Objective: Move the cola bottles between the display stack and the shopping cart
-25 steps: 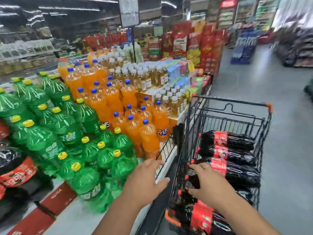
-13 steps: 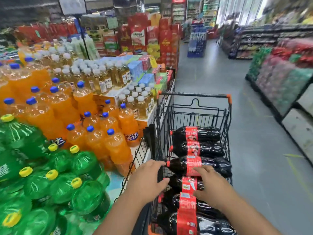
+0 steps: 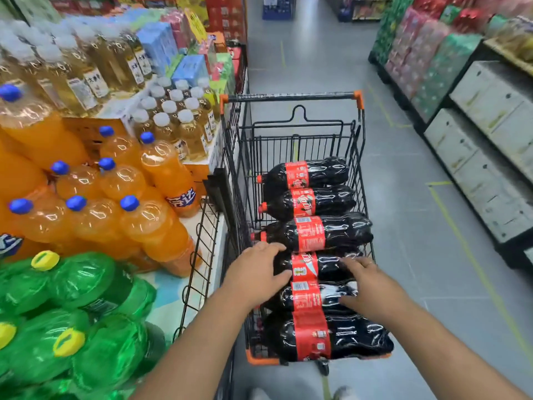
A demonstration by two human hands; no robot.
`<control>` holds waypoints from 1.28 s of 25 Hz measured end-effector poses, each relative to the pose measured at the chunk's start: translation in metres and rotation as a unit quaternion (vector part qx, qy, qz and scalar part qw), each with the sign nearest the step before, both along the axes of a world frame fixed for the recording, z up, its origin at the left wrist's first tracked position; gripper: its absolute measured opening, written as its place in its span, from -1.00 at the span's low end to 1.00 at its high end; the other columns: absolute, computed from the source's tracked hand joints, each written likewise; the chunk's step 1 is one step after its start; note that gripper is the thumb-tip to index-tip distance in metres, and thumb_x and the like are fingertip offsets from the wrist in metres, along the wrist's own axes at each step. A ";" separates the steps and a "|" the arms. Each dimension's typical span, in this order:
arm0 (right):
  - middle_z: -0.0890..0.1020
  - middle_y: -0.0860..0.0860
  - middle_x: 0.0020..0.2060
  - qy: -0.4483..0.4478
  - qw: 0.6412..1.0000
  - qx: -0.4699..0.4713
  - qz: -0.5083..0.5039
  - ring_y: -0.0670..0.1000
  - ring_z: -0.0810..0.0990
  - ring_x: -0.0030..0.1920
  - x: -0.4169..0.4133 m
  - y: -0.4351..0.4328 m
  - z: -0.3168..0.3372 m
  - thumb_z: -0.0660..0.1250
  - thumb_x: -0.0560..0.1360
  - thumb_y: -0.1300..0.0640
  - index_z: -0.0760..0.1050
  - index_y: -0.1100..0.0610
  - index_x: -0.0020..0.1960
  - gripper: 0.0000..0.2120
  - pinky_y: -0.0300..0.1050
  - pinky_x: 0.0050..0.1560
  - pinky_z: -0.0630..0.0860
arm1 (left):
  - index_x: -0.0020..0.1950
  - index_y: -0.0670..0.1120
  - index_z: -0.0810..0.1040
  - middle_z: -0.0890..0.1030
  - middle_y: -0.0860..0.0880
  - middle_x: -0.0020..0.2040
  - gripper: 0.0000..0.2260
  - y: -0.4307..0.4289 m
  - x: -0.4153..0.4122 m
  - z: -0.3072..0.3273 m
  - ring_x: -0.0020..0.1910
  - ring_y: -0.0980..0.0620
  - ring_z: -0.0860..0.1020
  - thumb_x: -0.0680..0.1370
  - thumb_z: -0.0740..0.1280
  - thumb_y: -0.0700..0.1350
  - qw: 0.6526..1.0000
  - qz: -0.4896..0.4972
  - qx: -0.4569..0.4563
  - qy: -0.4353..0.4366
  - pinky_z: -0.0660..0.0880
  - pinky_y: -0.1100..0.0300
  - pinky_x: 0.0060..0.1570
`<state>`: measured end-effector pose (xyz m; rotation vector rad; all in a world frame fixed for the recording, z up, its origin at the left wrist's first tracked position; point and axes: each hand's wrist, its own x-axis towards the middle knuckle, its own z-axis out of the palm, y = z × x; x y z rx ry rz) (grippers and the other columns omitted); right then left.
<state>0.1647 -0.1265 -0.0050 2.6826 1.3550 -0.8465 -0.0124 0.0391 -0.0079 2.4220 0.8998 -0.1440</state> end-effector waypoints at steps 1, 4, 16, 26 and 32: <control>0.18 0.06 0.52 0.006 1.000 -0.014 -0.001 0.05 0.50 0.27 0.003 -0.003 -0.008 0.42 0.47 -0.09 0.07 -0.06 0.57 -0.20 -0.12 0.20 0.46 | 0.55 0.10 0.32 0.45 0.01 0.43 -0.46 -0.002 0.002 -0.008 0.39 -0.03 0.46 0.60 0.33 0.17 1.000 -0.003 -0.012 0.010 0.45 0.03 0.34; 0.18 0.08 0.51 0.041 0.998 -0.057 0.002 0.07 0.48 0.31 0.016 -0.012 -0.038 0.45 0.45 -0.10 0.08 -0.08 0.57 -0.18 -0.11 0.26 0.43 | 0.54 0.08 0.34 0.49 -0.02 0.36 -0.48 -0.006 0.003 -0.037 0.34 -0.06 0.48 0.61 0.33 0.17 0.998 0.002 -0.042 0.055 0.49 0.01 0.27; 0.10 0.06 0.54 0.056 0.947 -0.200 0.245 0.15 0.17 0.49 0.050 -0.033 -0.138 0.37 0.30 -0.41 -0.24 -0.13 0.58 0.11 0.11 0.41 0.32 | 0.44 0.01 0.50 0.47 -0.13 0.35 -0.53 -0.080 -0.007 -0.150 0.30 -0.13 0.52 0.57 0.38 0.15 0.905 0.356 -0.199 0.121 0.46 0.07 0.31; 0.35 0.02 0.42 -0.007 0.922 -0.160 0.354 0.09 0.28 0.41 0.047 -0.022 -0.163 0.30 0.21 -0.54 -0.28 -0.01 0.59 0.24 0.01 0.31 0.39 | 0.65 -0.09 -0.02 0.20 -0.22 0.56 0.05 -0.117 0.038 -0.181 0.43 -0.26 0.41 0.40 0.60 0.10 0.536 0.792 -0.271 -0.110 0.36 -0.11 0.41; 0.44 0.05 0.34 -0.013 0.920 -0.151 0.362 0.10 0.38 0.34 0.043 -0.019 -0.170 0.32 0.15 -0.57 -0.28 -0.05 0.58 0.28 0.01 0.24 0.42 | 0.49 -0.08 0.32 0.57 -0.12 0.28 0.12 -0.118 0.034 -0.201 0.31 -0.26 0.50 0.04 0.55 0.35 0.459 0.806 -0.347 -0.135 0.39 -0.22 0.41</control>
